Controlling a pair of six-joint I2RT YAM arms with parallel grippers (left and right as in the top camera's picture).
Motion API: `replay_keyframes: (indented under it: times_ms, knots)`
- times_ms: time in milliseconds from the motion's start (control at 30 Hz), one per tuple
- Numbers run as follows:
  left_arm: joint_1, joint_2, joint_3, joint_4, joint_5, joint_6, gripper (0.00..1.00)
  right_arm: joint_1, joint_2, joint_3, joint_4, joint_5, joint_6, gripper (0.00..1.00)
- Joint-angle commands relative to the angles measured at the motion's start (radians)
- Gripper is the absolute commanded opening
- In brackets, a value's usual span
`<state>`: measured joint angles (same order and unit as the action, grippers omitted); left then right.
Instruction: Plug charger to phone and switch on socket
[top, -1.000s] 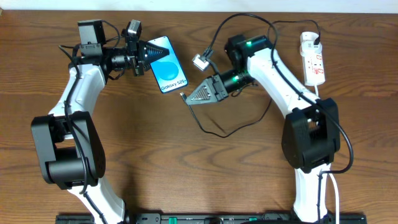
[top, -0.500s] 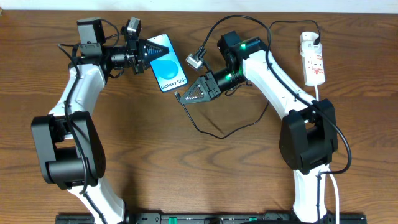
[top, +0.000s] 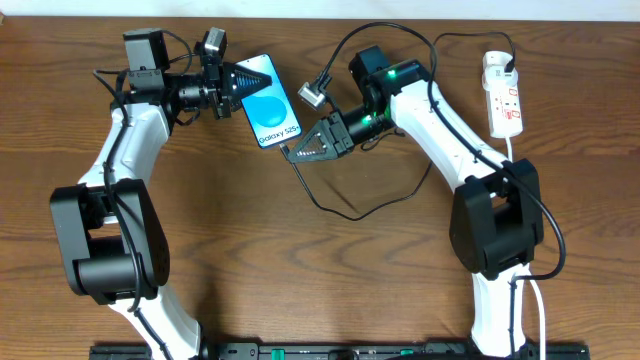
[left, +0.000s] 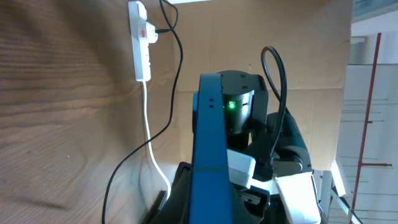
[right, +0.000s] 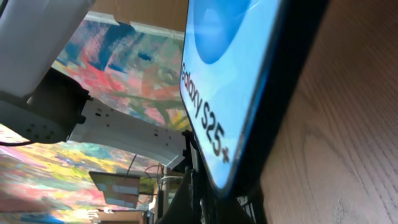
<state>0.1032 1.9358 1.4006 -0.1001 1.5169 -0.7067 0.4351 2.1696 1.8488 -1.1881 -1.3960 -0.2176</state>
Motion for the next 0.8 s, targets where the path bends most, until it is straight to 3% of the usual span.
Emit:
replay_keyframes:
  times_ms: [0, 767]
  knots:
    - [0.004, -0.015, 0.008, 0.005, 0.043, -0.005, 0.08, -0.016, -0.011, 0.0, 0.0, -0.031, 0.012, 0.01]
    - [0.004, -0.015, 0.008, 0.005, 0.031, -0.001, 0.07, -0.027, -0.011, 0.0, 0.022, -0.051, 0.031, 0.01]
